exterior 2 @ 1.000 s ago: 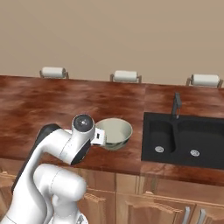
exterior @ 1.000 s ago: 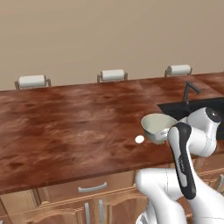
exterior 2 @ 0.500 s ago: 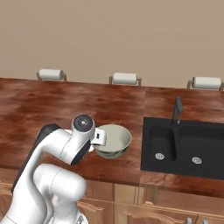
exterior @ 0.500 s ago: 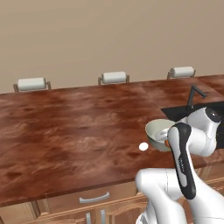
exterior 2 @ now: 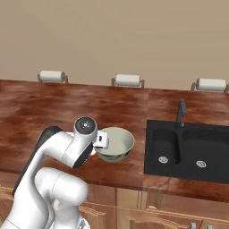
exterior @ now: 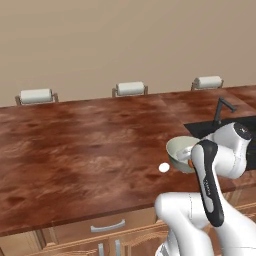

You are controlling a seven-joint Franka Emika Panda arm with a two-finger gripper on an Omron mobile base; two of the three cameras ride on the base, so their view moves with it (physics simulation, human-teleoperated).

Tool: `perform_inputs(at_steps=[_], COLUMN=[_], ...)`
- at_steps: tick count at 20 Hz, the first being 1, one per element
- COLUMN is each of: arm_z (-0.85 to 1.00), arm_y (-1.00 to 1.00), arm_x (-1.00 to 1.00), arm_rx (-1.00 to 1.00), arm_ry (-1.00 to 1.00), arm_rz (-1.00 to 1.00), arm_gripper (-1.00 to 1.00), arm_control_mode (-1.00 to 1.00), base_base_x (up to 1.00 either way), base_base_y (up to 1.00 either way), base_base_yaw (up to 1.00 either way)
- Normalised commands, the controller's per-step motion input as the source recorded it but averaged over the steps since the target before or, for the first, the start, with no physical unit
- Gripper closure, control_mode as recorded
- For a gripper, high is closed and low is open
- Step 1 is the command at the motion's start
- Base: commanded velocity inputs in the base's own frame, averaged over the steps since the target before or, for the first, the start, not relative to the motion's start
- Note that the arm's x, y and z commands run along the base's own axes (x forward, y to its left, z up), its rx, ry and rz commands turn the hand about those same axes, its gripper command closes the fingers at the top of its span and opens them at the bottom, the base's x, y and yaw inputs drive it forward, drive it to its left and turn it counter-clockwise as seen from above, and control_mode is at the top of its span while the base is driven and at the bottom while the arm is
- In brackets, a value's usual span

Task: Gather the eggs and milk located in the vicinity of the sink area and place them right next to the bowl.

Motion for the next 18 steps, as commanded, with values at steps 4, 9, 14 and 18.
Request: perform_inputs(at_steps=[4, 9, 14, 18], arm_z=[0.0, 0.0, -0.02, -0.01], arm_y=[-0.12, -0.37, -0.65, -0.71], arm_x=[0.0, 0.0, 0.06, 0.06], arm_rx=[0.0, -0.01, -0.01, -0.03], arm_ry=[0.0, 0.01, 0.0, 0.0], arm_rz=[0.0, 0.0, 0.01, 0.06], arm_gripper=[1.0, 1.0, 1.0, 1.0], arm_control_mode=[-1.0, -1.0, -1.0, -1.0], base_base_x=[0.0, 0.0, 0.0, 0.0], base_base_y=[0.0, 0.0, 0.0, 0.0], base_base_yaw=[0.0, 0.0, 0.0, 0.0])
